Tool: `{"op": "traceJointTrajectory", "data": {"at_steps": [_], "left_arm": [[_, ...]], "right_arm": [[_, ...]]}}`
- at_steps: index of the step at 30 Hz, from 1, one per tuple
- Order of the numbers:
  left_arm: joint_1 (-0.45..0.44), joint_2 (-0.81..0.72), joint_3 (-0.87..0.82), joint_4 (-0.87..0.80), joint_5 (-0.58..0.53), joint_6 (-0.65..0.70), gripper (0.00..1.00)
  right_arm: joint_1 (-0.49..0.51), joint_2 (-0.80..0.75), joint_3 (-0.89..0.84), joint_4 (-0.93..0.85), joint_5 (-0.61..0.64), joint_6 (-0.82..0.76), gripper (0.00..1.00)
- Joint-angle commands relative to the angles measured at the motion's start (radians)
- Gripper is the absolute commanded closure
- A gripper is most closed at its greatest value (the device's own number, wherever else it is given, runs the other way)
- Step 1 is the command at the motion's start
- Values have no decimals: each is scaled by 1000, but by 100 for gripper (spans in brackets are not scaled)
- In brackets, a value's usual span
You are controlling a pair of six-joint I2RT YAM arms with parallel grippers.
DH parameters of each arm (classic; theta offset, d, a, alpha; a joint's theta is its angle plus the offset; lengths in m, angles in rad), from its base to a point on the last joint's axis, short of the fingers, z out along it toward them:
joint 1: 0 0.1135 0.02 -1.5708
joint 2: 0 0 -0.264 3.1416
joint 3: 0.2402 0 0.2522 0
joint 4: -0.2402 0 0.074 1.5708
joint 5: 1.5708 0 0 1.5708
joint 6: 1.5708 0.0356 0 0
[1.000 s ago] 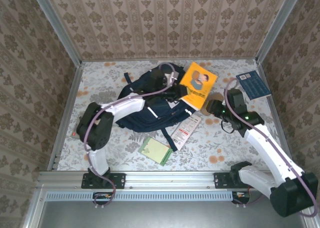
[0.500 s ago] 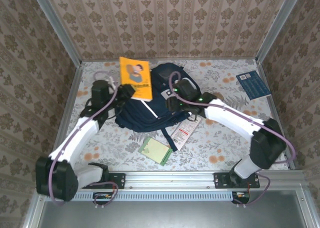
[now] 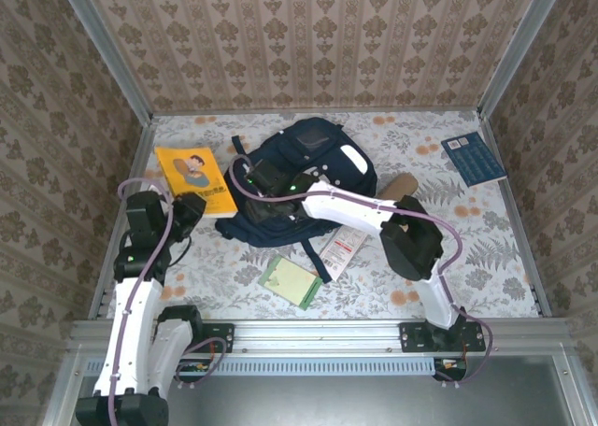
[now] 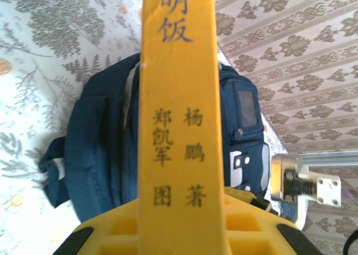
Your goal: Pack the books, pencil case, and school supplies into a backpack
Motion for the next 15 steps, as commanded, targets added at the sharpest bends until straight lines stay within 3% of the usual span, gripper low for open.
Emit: {"op": "traceJointTrajectory", "data": {"at_steps": [1,7,10,12,15], "left_arm": [[11,-23,10,10,-9,51,100],[12,-22,24,-10,-23,73,100],[13,-23,38,-23,-30,90,100],[13,-24,42,-28,-34,98,100],[13,-29,42,-31,-38,98,100]], "right_arm": [[0,66,77,-88,67,-46,42],[3,137,120,-113,104,-72,45],[4,156,130,-123,120,-74,54],[5,153,131,-123,125,-78,67],[-3,136,159,-144,125,-49,97]]}}
